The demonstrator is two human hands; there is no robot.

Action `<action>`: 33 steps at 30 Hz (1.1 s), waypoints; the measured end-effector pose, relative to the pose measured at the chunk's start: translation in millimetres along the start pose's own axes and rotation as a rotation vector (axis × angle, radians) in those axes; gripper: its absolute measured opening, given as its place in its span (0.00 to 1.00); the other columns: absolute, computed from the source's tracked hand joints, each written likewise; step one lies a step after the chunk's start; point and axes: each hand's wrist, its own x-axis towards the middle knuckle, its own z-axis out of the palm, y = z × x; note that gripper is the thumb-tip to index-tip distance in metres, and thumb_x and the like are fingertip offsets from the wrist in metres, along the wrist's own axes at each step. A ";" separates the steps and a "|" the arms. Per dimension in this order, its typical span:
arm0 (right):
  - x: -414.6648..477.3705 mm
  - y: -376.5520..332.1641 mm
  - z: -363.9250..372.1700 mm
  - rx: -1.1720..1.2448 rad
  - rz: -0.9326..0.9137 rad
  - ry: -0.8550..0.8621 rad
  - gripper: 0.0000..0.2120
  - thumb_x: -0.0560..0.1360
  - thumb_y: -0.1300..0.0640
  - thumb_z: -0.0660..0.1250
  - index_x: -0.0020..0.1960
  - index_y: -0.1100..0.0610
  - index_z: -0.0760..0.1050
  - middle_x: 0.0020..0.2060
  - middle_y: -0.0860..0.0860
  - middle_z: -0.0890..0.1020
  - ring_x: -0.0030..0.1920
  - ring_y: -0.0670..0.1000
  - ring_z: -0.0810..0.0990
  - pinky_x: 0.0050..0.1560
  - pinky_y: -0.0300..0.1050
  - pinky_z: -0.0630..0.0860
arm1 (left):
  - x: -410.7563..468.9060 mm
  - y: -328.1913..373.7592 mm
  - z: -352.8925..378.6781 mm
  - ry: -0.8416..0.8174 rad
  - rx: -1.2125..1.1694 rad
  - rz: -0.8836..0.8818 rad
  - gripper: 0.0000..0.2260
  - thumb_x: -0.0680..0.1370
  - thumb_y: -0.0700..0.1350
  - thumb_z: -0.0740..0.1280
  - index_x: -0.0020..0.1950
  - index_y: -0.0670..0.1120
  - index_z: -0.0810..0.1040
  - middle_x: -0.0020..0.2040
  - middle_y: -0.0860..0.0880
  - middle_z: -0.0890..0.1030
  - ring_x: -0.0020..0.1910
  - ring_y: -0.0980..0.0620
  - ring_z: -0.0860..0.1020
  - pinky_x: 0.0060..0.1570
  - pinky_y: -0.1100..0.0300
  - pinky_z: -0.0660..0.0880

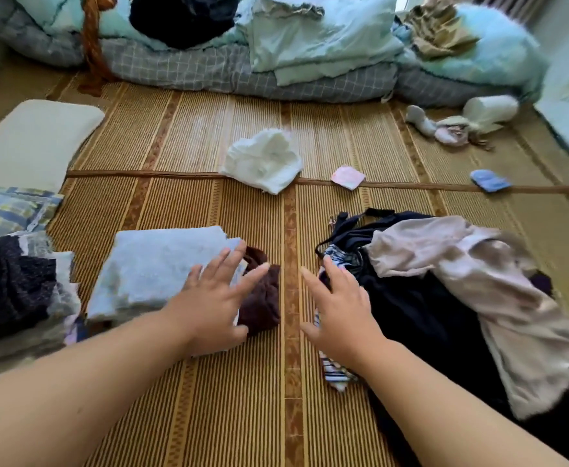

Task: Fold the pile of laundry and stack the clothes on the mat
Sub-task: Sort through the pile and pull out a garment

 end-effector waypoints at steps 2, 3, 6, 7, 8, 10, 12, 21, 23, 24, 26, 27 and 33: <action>-21.4 47.7 -7.2 -0.015 0.093 -0.009 0.40 0.76 0.42 0.64 0.78 0.39 0.41 0.78 0.49 0.37 0.77 0.54 0.38 0.76 0.60 0.47 | 21.2 45.9 6.9 0.032 0.000 0.053 0.45 0.73 0.58 0.64 0.72 0.67 0.30 0.72 0.56 0.22 0.75 0.51 0.29 0.73 0.42 0.39; -30.1 69.4 -9.9 -0.022 0.137 -0.016 0.41 0.75 0.42 0.65 0.78 0.39 0.41 0.78 0.49 0.37 0.77 0.54 0.38 0.75 0.60 0.47 | 31.6 65.7 9.6 0.038 -0.003 0.076 0.44 0.73 0.56 0.65 0.74 0.66 0.32 0.74 0.55 0.25 0.75 0.51 0.30 0.73 0.42 0.39; -61.5 144.9 -17.5 -0.043 0.266 -0.020 0.41 0.75 0.42 0.65 0.78 0.41 0.42 0.78 0.51 0.39 0.78 0.56 0.40 0.75 0.60 0.49 | 70.2 132.7 24.0 0.015 0.002 0.138 0.43 0.73 0.54 0.66 0.76 0.63 0.37 0.77 0.52 0.29 0.76 0.49 0.33 0.73 0.40 0.43; -69.1 166.7 -19.1 -0.044 0.303 -0.016 0.41 0.75 0.42 0.65 0.78 0.41 0.42 0.78 0.51 0.40 0.77 0.56 0.41 0.75 0.59 0.49 | 82.1 149.8 28.8 0.009 0.013 0.152 0.42 0.73 0.55 0.66 0.77 0.63 0.38 0.77 0.52 0.30 0.77 0.49 0.34 0.73 0.40 0.45; -75.0 186.6 -20.8 -0.039 0.342 -0.014 0.41 0.75 0.42 0.65 0.78 0.41 0.43 0.78 0.52 0.41 0.77 0.56 0.41 0.74 0.59 0.49 | 93.6 164.8 33.0 0.006 0.017 0.164 0.42 0.73 0.55 0.66 0.77 0.62 0.40 0.77 0.52 0.31 0.77 0.48 0.35 0.73 0.39 0.46; -84.8 228.7 -24.9 -0.012 0.428 -0.008 0.40 0.75 0.42 0.65 0.78 0.42 0.44 0.78 0.51 0.42 0.77 0.55 0.42 0.74 0.60 0.49 | 118.4 198.8 43.6 -0.011 0.014 0.178 0.41 0.73 0.55 0.66 0.77 0.62 0.41 0.78 0.52 0.33 0.77 0.48 0.37 0.73 0.39 0.48; -87.4 264.7 -28.9 0.036 0.506 0.009 0.40 0.75 0.42 0.65 0.79 0.43 0.46 0.79 0.51 0.46 0.77 0.55 0.43 0.74 0.61 0.51 | 140.3 229.5 52.0 -0.040 0.002 0.173 0.41 0.73 0.55 0.67 0.77 0.61 0.44 0.79 0.52 0.34 0.78 0.48 0.37 0.73 0.39 0.48; -57.8 326.7 -24.3 0.190 0.614 0.073 0.11 0.76 0.55 0.59 0.58 0.54 0.68 0.57 0.57 0.73 0.59 0.62 0.72 0.57 0.54 0.72 | 219.1 272.4 61.5 0.057 -0.399 -0.160 0.44 0.72 0.65 0.68 0.77 0.60 0.41 0.78 0.50 0.58 0.72 0.43 0.66 0.66 0.43 0.69; -59.0 331.8 -26.9 0.349 0.591 0.169 0.07 0.76 0.60 0.57 0.51 0.56 0.71 0.50 0.56 0.77 0.53 0.61 0.75 0.47 0.49 0.72 | 228.3 269.6 55.7 0.156 -0.616 -0.218 0.39 0.72 0.63 0.70 0.76 0.58 0.53 0.67 0.57 0.74 0.66 0.47 0.73 0.62 0.47 0.72; -62.0 335.9 -29.4 0.426 0.585 0.222 0.08 0.76 0.60 0.56 0.49 0.56 0.73 0.46 0.54 0.78 0.50 0.59 0.75 0.42 0.47 0.71 | 233.3 268.7 51.8 0.156 -0.576 -0.225 0.32 0.73 0.61 0.70 0.73 0.55 0.61 0.61 0.57 0.77 0.63 0.47 0.75 0.60 0.50 0.73; -69.2 343.3 -40.3 0.542 0.581 0.340 0.10 0.78 0.60 0.55 0.45 0.51 0.74 0.39 0.48 0.77 0.44 0.55 0.74 0.36 0.45 0.66 | 238.1 267.4 41.4 0.069 -0.330 -0.209 0.15 0.76 0.58 0.66 0.60 0.54 0.76 0.53 0.51 0.81 0.57 0.45 0.78 0.52 0.55 0.73; -73.6 346.6 -47.1 0.597 0.578 0.403 0.12 0.78 0.59 0.55 0.45 0.49 0.76 0.39 0.46 0.77 0.43 0.52 0.75 0.37 0.44 0.66 | 238.0 268.3 35.9 0.028 -0.245 -0.197 0.11 0.78 0.57 0.64 0.54 0.53 0.79 0.49 0.49 0.81 0.55 0.44 0.79 0.48 0.57 0.72; -109.3 357.8 -99.6 1.317 0.611 0.843 0.17 0.76 0.61 0.60 0.38 0.46 0.83 0.35 0.43 0.85 0.38 0.42 0.84 0.37 0.34 0.78 | 212.7 286.5 -4.2 0.180 -0.433 -0.157 0.12 0.81 0.45 0.59 0.58 0.49 0.81 0.57 0.46 0.81 0.58 0.42 0.76 0.60 0.51 0.69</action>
